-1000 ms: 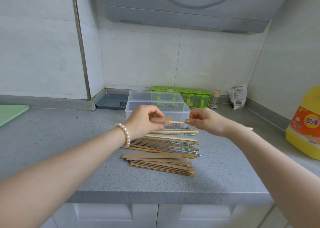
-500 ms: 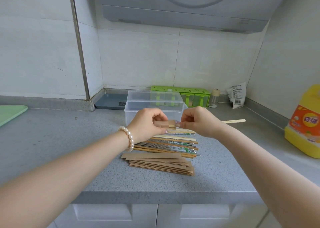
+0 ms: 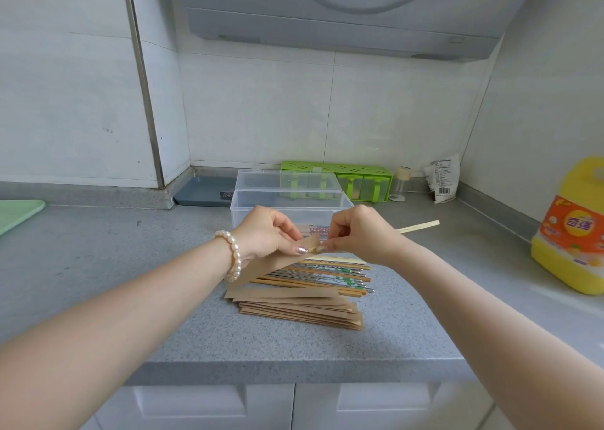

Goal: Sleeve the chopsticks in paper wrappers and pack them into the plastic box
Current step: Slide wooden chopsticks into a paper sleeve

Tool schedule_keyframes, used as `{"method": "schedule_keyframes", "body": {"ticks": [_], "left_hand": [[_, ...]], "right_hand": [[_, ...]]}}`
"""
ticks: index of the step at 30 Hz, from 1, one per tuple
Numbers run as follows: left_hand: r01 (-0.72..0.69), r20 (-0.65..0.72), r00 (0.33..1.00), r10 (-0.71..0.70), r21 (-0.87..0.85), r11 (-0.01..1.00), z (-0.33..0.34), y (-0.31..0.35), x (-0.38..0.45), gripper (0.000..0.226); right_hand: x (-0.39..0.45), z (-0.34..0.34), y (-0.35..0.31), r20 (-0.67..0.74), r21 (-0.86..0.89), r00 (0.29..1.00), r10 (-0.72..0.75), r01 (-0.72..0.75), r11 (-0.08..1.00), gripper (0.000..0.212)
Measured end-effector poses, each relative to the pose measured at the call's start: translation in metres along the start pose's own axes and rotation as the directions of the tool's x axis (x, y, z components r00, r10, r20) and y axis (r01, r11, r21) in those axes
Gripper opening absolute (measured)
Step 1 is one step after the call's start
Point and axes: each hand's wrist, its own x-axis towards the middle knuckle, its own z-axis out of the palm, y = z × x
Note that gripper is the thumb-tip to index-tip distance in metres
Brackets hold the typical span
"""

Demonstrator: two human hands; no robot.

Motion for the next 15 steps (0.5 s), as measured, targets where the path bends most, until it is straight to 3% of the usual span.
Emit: {"method": "schedule_keyframes", "body": {"ticks": [5, 7, 9, 11, 13, 15], "left_hand": [[0.018, 0.008, 1.000, -0.019, 0.033, 0.999, -0.001, 0.001, 0.000, 0.018], [0.018, -0.021, 1.000, -0.017, 0.024, 1.000, -0.004, -0.001, 0.000, 0.019], [0.022, -0.068, 0.997, -0.022, -0.001, 1.000, -0.008, -0.002, 0.001, 0.018], [0.031, -0.111, 0.993, -0.033, -0.020, 0.999, -0.012, -0.003, 0.002, 0.018], [0.036, -0.127, 0.991, -0.040, -0.034, 0.999, -0.013, -0.004, 0.004, 0.018], [0.039, -0.121, 0.992, -0.043, -0.034, 0.999, -0.012, -0.003, 0.006, 0.018]], "right_hand": [[-0.002, 0.001, 0.000, -0.013, -0.039, 0.999, -0.042, 0.041, 0.998, 0.027], [0.000, -0.014, 0.008, -0.151, -0.108, 0.988, 0.021, -0.037, 0.993, 0.041], [0.001, -0.035, 0.027, -0.368, -0.077, 0.918, 0.144, -0.185, 0.980, 0.046], [0.003, -0.049, 0.049, -0.483, 0.088, 0.831, 0.278, -0.269, 0.959, 0.049], [0.002, -0.048, 0.064, -0.405, 0.378, 0.826, 0.391, -0.238, 0.895, 0.046], [0.002, -0.038, 0.070, -0.299, 0.628, 0.841, 0.451, -0.183, 0.756, 0.034]]}}
